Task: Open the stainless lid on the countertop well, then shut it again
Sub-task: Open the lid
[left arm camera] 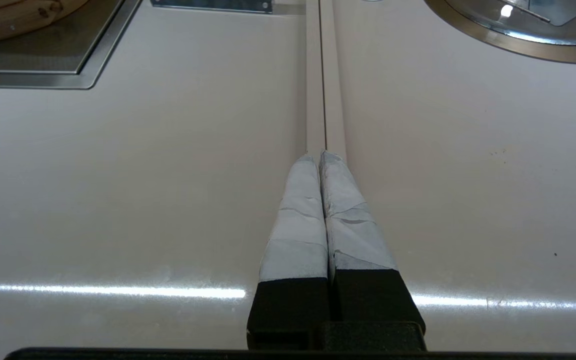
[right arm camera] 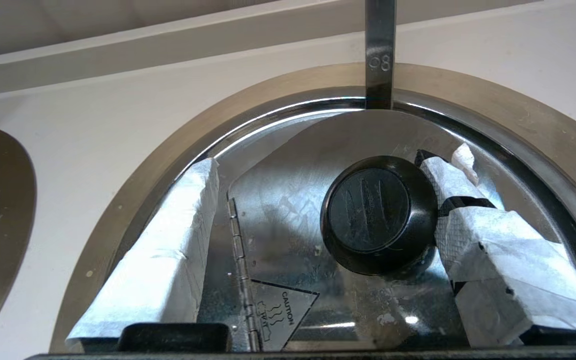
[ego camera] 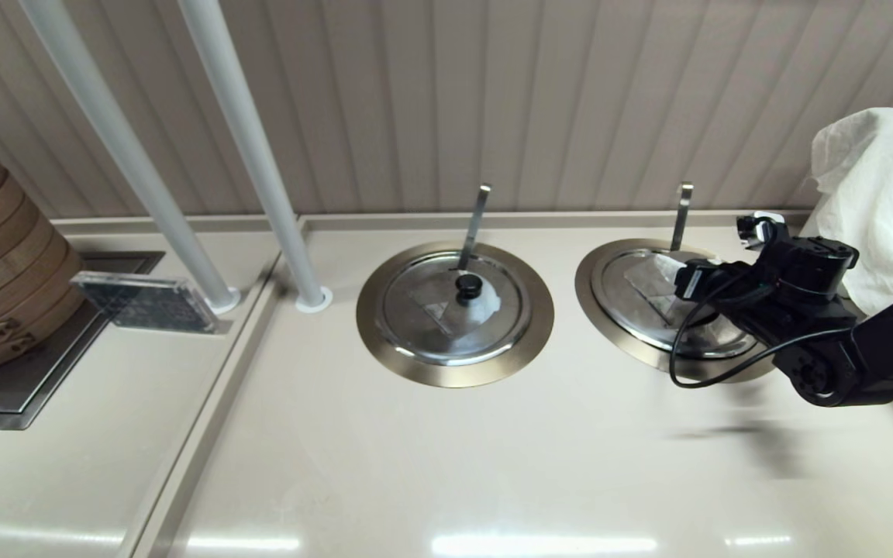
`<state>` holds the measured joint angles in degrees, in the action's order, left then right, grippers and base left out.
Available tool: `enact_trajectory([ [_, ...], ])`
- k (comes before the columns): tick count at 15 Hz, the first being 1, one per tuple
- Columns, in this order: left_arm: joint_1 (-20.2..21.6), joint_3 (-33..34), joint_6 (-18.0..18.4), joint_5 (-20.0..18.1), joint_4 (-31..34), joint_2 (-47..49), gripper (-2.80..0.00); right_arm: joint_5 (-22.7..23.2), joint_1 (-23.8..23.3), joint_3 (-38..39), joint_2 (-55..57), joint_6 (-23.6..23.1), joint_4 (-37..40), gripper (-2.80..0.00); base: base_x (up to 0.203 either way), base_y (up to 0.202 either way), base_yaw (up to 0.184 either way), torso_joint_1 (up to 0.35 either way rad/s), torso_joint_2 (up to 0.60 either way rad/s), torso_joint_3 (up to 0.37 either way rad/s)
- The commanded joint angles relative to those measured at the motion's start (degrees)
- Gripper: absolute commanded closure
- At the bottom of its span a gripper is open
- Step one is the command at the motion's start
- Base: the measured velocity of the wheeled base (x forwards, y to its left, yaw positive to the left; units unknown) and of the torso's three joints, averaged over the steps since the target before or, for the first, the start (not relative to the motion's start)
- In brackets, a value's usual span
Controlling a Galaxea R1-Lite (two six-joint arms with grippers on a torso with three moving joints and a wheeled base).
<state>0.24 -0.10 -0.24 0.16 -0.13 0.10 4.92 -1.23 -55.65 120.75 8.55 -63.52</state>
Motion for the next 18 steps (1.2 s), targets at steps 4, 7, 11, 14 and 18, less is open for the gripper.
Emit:
enact_trajectory([
  [4, 0.02, 0.01, -0.03, 0.02, -0.04, -0.01, 0.0, -0.27, 2.45, 1.73, -3.68, 0.07, -0.46, -2.8, 0.0, 0.0, 0.0, 0.0, 0.0, 0.0],
  [7, 0.02, 0.01, -0.03, 0.02, -0.04, -0.01, 0.0, -0.27, 4.5, 4.24, -6.47, 0.0, -0.48, -2.8, 0.0, 0.0, 0.0, 0.0, 0.0, 0.0],
  [11, 0.02, 0.01, -0.03, 0.02, -0.04, -0.01, 0.0, -1.22, 8.73, 8.11, -9.65, -0.18, -0.63, -2.8, 0.0, 0.0, 0.0, 0.0, 0.0, 0.0],
  [14, 0.02, 0.01, -0.03, 0.02, -0.04, -0.01, 0.0, -2.03, 11.51, 11.26, -11.82, -0.37, -0.73, -2.8, 0.0, 0.0, 0.0, 0.0, 0.0, 0.0],
  [18, 0.02, 0.01, -0.03, 0.02, -0.04, -0.01, 0.0, -2.09, 13.72, 14.8, -16.53, -0.46, -0.79, -2.8, 0.0, 0.0, 0.0, 0.0, 0.0, 0.0],
])
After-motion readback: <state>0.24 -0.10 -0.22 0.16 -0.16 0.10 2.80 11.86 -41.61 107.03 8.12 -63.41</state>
